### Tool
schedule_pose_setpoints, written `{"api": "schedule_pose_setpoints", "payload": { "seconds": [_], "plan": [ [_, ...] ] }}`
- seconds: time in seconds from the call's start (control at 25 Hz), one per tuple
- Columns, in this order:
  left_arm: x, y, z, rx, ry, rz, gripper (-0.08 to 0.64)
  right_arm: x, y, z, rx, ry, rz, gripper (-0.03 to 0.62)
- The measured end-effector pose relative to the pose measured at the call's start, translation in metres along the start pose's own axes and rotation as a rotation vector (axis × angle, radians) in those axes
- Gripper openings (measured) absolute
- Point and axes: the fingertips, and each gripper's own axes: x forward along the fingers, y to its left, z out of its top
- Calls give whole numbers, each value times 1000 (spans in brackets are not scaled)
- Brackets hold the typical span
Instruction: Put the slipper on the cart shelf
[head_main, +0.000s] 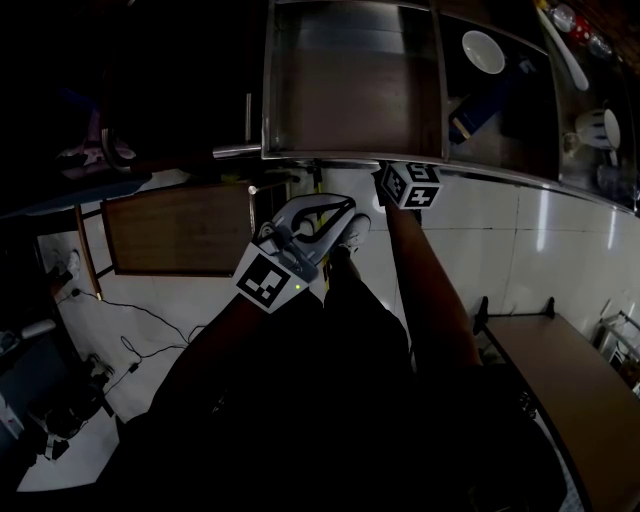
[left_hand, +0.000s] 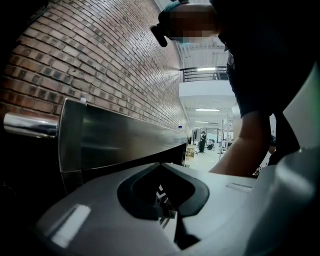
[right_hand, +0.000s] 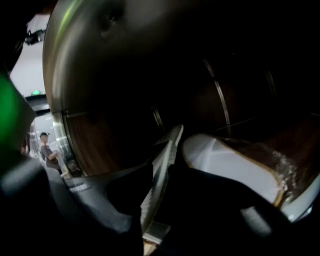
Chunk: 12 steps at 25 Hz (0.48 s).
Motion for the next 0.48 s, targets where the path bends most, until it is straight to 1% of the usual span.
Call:
{"api": "schedule_pose_setpoints", "payload": {
  "seconds": [0.08,0.12,0.2,0.24,0.28,0.36,0.48],
  "plan": [
    [-1,1,-2,-36,10,12,2,-1,-7,-4,-32,23,-41,126],
    [-1,1,-3,-46,13,15,2,-1,-10,-7,-41,36,-54,161],
    [-1,1,-1,-30,9,9,2,-4,-16,-11,-55,53,-85,234],
    [-1,0,0,-16,4,3,2,-6,-19,-9,-68,51,-106,257],
    [-2,0,1,-10,0,1,2,-8,-21,-6,-83,46,-127,269],
    [-3,1,2,-25,0,6,2,-14,-22,0,-109,32,-154,286],
    [-7,2,2,-45,-1,13,2,-21,-19,2,-146,23,-155,288]
  ]
}}
